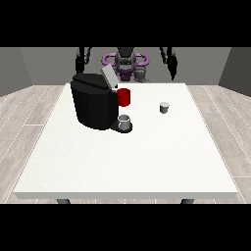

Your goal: Insert the coffee pod into the coffee machine and close the lid

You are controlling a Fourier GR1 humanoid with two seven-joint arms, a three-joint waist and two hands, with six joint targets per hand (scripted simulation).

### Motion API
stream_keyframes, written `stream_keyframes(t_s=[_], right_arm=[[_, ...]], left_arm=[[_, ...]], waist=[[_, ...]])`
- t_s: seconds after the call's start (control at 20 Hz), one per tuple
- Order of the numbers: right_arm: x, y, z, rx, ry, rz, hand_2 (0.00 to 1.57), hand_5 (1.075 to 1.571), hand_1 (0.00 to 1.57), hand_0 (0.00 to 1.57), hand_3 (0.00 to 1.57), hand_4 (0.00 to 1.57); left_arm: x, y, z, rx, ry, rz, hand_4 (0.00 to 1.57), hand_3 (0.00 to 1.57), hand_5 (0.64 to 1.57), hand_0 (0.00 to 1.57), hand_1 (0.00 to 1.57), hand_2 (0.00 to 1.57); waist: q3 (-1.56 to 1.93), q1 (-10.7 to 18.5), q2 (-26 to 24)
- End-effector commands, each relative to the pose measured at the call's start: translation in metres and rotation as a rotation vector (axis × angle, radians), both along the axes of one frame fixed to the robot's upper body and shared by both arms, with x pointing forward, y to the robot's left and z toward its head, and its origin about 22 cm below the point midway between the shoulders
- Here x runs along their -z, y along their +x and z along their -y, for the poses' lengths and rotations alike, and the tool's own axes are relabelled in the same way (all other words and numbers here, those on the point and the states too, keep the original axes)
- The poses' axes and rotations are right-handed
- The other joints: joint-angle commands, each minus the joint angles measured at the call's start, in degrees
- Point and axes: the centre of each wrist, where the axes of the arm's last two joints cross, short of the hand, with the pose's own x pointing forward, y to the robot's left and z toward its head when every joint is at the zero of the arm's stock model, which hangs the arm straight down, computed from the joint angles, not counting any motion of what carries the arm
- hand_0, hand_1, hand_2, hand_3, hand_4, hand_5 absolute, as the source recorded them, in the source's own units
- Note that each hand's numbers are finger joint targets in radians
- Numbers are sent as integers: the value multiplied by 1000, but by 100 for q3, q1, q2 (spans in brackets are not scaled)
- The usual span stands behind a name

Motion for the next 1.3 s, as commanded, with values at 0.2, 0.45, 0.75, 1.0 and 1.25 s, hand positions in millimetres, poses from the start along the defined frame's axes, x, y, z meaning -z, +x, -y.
stream_keyframes(t_s=[0.2, 0.45, 0.75, 1.0, 1.25], right_arm=[[5, -2, 7, -18, -12, -17, 0, 1571, 0, 0, 0, 128], [3, 3, -18, 143, 56, 198, 0, 1571, 0, 0, 0, 94], [-17, 19, -33, 63, 70, 268, 0, 1571, 0, 0, 0, 169], [-38, 27, -32, 21, 87, 315, 0, 1571, 0, 0, 0, 168], [-60, 35, -56, 3, 78, 323, 0, 1571, 0, 0, 0, 233]], left_arm=[[-9, 6, -7, 95, -16, 100, 213, 0, 1571, 0, 0, 0], [-23, 26, -61, 72, 184, 117, 0, 0, 1571, 0, 0, 0], [-56, 74, -92, 62, 182, 68, 0, 0, 1571, 0, 0, 0], [-41, 82, -116, 28, 255, 14, 0, 0, 1571, 0, 0, 0], [-47, 104, -127, -32, 265, -51, 0, 0, 1571, 0, 0, 0]], waist=[[14, -126, -379], [15, -555, 56], [14, -895, 512], [12, -1082, 844], [10, -1183, 1069]])
